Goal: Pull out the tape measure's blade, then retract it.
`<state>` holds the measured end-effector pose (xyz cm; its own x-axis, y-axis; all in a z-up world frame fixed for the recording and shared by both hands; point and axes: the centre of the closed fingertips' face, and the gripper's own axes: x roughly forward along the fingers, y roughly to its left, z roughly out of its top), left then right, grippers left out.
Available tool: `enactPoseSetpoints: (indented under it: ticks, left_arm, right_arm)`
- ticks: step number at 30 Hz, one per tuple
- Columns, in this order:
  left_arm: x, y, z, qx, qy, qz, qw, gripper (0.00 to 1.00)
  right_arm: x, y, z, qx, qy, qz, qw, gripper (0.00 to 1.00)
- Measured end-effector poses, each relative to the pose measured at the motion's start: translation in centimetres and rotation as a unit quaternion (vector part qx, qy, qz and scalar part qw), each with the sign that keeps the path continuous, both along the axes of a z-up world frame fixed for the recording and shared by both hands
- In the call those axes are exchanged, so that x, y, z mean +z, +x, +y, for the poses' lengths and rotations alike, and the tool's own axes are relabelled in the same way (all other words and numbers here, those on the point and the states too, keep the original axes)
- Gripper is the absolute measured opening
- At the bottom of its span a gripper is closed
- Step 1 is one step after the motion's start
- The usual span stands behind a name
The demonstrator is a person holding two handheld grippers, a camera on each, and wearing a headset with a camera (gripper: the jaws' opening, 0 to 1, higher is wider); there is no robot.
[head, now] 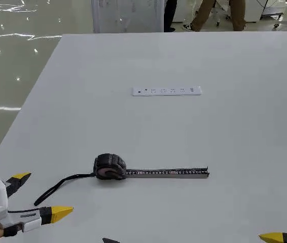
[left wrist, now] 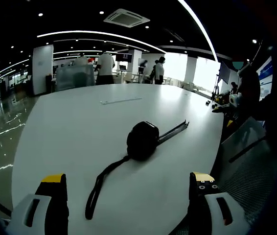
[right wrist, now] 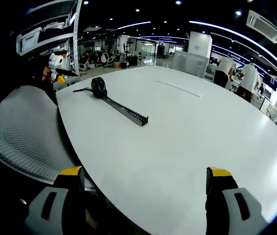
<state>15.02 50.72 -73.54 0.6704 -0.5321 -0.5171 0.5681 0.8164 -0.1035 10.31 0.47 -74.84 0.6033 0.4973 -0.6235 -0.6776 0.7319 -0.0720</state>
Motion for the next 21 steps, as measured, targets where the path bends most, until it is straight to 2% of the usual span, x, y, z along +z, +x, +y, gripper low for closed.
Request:
enactPoseSetpoints:
  ticks: [1, 5, 9, 12, 17, 21]
  left_arm:
    - [-0.08, -0.07, -0.10, -0.004, 0.002, 0.004, 1.0000, 1.00]
    - [-0.15, -0.07, -0.02, -0.007, 0.011, 0.001, 0.9999, 1.00]
    - [-0.60, -0.49, -0.07, -0.008, 0.006, 0.009, 0.9999, 1.00]
    - [-0.94, -0.78, 0.04, -0.006, 0.010, 0.014, 0.9998, 1.00]
    - [-0.27, -0.63, -0.30, -0.001, 0.014, 0.003, 0.9999, 1.00]
    - [0.00, -0.52, -0.75, -0.001, 0.011, 0.003, 0.9999, 1.00]
  right_arm:
    - [0.02, -0.01, -0.12, -0.003, 0.000, -0.002, 1.0000, 1.00]
    - [0.01, -0.13, -0.75, -0.013, 0.001, -0.002, 0.9999, 1.00]
    - [0.01, -0.16, -0.96, -0.016, -0.001, -0.001, 0.9999, 1.00]
    - [0.14, -0.23, -0.78, -0.014, -0.001, 0.000, 0.9999, 1.00]
    - [0.25, -0.29, -0.46, -0.011, -0.005, -0.001, 0.9999, 1.00]
    - [0.01, -0.41, -0.71, -0.012, -0.010, 0.008, 0.9999, 1.00]
